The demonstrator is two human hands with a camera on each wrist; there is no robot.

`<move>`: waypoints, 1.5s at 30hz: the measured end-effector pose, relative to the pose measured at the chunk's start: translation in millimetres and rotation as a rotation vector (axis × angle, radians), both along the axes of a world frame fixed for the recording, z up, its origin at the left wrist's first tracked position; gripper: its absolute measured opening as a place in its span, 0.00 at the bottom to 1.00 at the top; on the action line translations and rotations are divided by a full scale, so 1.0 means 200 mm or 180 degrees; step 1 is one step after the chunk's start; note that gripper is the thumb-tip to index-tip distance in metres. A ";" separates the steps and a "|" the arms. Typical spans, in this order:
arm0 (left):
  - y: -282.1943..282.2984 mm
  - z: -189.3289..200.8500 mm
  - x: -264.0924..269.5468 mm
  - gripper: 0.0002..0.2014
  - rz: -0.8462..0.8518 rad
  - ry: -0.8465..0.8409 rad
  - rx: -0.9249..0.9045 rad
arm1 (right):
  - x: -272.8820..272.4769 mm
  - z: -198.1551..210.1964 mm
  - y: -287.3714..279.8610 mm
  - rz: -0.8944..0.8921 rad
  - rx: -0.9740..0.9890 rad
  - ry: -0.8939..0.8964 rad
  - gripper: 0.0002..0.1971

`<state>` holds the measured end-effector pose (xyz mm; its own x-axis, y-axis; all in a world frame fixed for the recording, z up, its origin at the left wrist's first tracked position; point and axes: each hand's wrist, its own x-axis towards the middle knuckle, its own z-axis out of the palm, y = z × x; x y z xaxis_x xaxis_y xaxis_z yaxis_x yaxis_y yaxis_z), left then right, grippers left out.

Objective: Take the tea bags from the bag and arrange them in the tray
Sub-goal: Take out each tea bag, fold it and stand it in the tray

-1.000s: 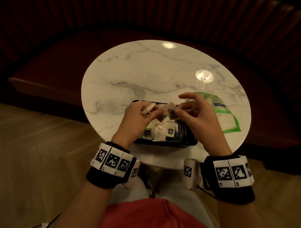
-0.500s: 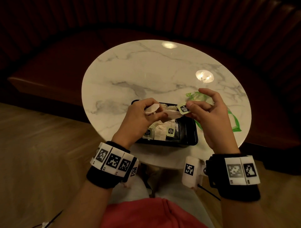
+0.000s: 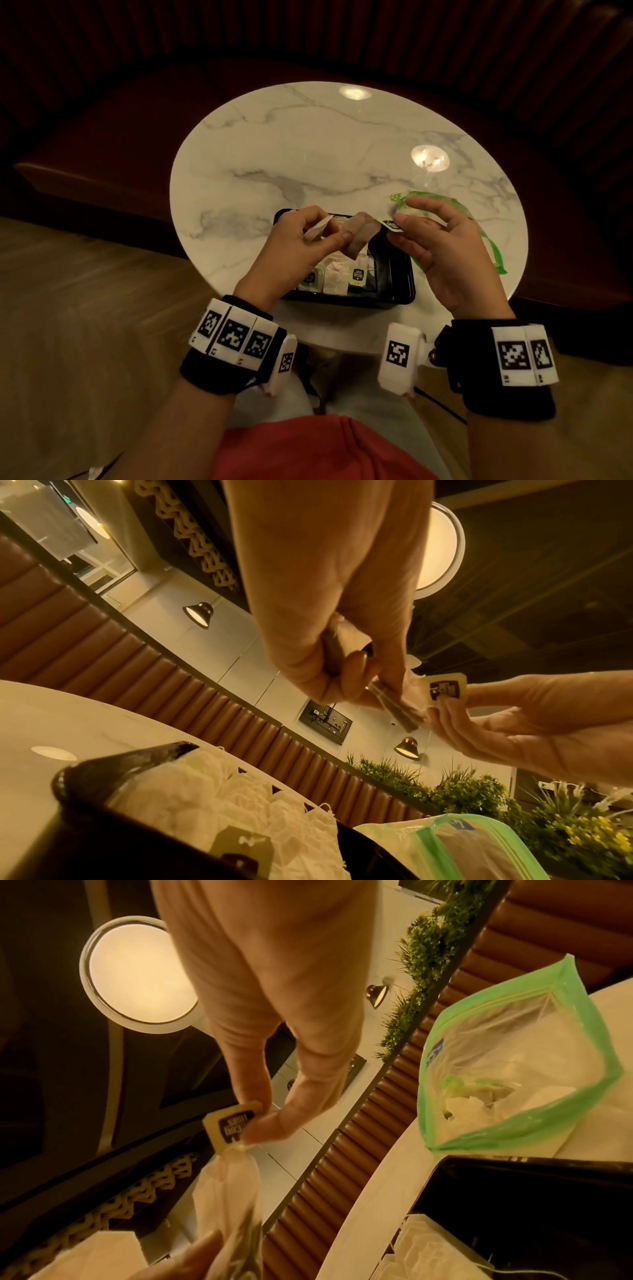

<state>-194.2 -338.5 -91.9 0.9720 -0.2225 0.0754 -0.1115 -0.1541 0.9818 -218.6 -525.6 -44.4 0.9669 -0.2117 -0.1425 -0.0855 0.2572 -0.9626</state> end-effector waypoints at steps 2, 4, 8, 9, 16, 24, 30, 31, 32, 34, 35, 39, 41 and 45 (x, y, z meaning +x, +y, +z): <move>-0.01 0.01 -0.01 0.04 -0.0039 0.0038 -0.0049 | 0.00 -0.01 0.00 0.0014 -0.0098 0.0017 0.14; -0.03 0.04 -0.02 0.04 -0.0034 0.0081 -0.0170 | 0.00 -0.02 0.01 0.0066 -0.0253 -0.0001 0.09; -0.05 0.07 -0.03 0.08 -0.0081 0.0228 -0.0269 | 0.00 -0.04 0.02 0.0199 -0.0594 -0.0066 0.08; -0.06 0.07 -0.03 0.10 -0.0078 0.0274 -0.0304 | 0.00 -0.05 0.02 0.0216 -0.0670 -0.0078 0.08; -0.07 0.07 -0.03 0.13 0.0156 0.0453 -0.0317 | 0.00 -0.05 0.03 0.0195 -0.1053 -0.0046 0.04; -0.08 0.05 -0.02 0.13 0.0198 0.0141 -0.0183 | 0.00 -0.05 0.02 0.0337 -0.0952 0.0187 0.02; -0.08 0.05 -0.02 0.32 0.0286 -0.0156 -0.0026 | 0.00 -0.05 0.03 0.0369 -0.0996 0.0221 0.03; -0.08 0.05 -0.02 0.31 0.0318 -0.0197 -0.0004 | 0.00 -0.05 0.03 0.0375 -0.0870 0.0205 0.03; -0.08 0.05 -0.03 0.29 0.0347 -0.0216 -0.0008 | 0.00 -0.05 0.04 0.0380 -0.0755 0.0188 0.03; -0.08 0.06 -0.02 0.28 0.0388 -0.0195 -0.0053 | -0.01 -0.05 0.04 0.0392 -0.0640 0.0158 0.03; -0.08 0.05 -0.02 0.27 0.0400 -0.0183 -0.0062 | -0.01 -0.06 0.04 0.0403 -0.0613 0.0142 0.02; -0.08 0.05 -0.02 0.26 0.0275 0.0047 -0.0068 | -0.01 -0.07 0.06 0.0398 -0.0446 0.0065 0.02; -0.08 0.06 -0.03 0.21 0.0244 0.0221 -0.0167 | -0.01 -0.07 0.06 0.0389 -0.0504 0.0021 0.03; -0.09 0.08 -0.04 0.18 0.0189 0.0287 -0.0228 | -0.01 -0.07 0.07 0.0326 -0.0840 -0.0060 0.04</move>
<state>-202.3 -357.1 -75.2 0.9869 -0.1616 0.0007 -0.0149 -0.0868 0.9961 -220.0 -511.6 -58.9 0.9871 -0.1401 -0.0771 -0.0795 -0.0117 -0.9968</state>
